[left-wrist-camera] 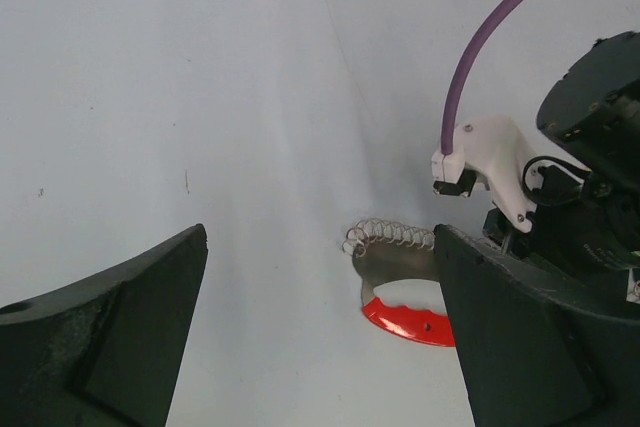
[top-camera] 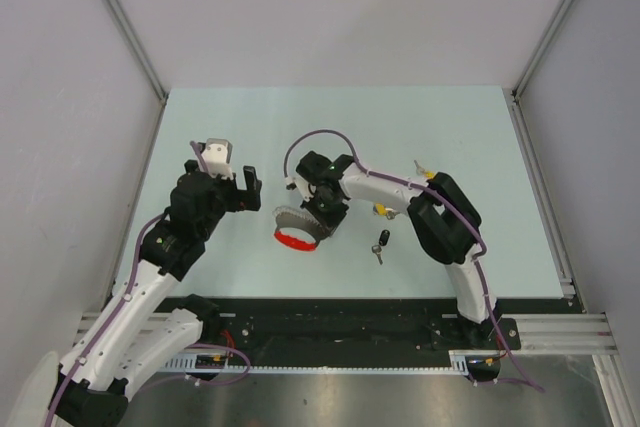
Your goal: Put the keys on the keyring
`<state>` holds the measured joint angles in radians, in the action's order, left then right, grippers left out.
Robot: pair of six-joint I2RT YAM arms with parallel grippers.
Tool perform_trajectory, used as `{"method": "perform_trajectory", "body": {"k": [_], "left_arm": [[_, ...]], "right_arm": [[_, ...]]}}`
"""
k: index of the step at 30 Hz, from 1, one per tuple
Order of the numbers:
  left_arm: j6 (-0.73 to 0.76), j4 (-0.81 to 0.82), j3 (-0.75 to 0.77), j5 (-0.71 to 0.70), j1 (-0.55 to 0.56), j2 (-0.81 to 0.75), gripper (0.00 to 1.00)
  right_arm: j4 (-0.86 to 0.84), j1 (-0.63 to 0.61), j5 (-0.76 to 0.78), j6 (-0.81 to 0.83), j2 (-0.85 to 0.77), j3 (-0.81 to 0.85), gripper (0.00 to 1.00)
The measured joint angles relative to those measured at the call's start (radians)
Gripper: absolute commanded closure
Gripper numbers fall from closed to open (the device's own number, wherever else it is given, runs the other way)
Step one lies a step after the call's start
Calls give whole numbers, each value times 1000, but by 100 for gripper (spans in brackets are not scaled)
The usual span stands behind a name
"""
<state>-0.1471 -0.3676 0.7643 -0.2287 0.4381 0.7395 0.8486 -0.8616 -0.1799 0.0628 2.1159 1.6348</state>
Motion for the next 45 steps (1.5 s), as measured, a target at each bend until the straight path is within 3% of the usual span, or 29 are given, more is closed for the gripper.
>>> {"method": "perform_trajectory", "body": {"k": [5, 11, 18, 22, 28, 37, 45], "left_arm": [[0, 5, 0, 11, 0, -1, 0], [0, 34, -3, 74, 0, -5, 0], [-1, 96, -1, 251, 0, -4, 0], [-2, 136, 21, 371, 0, 19, 0], [6, 213, 51, 521, 0, 64, 0], [46, 365, 51, 739, 0, 114, 0], [48, 457, 105, 890, 0, 222, 7]], "right_arm": [[-29, -20, 96, 2, -104, -24, 100], [-160, -43, 185, 3, -341, -134, 100], [-409, -48, 229, 25, -626, -351, 100], [-635, -43, 205, 55, -780, -525, 100], [-1099, 28, 92, 48, -980, -827, 100], [-1519, 298, -262, -230, -991, -968, 100], [-1796, 367, -525, -405, -942, -978, 100]]}}
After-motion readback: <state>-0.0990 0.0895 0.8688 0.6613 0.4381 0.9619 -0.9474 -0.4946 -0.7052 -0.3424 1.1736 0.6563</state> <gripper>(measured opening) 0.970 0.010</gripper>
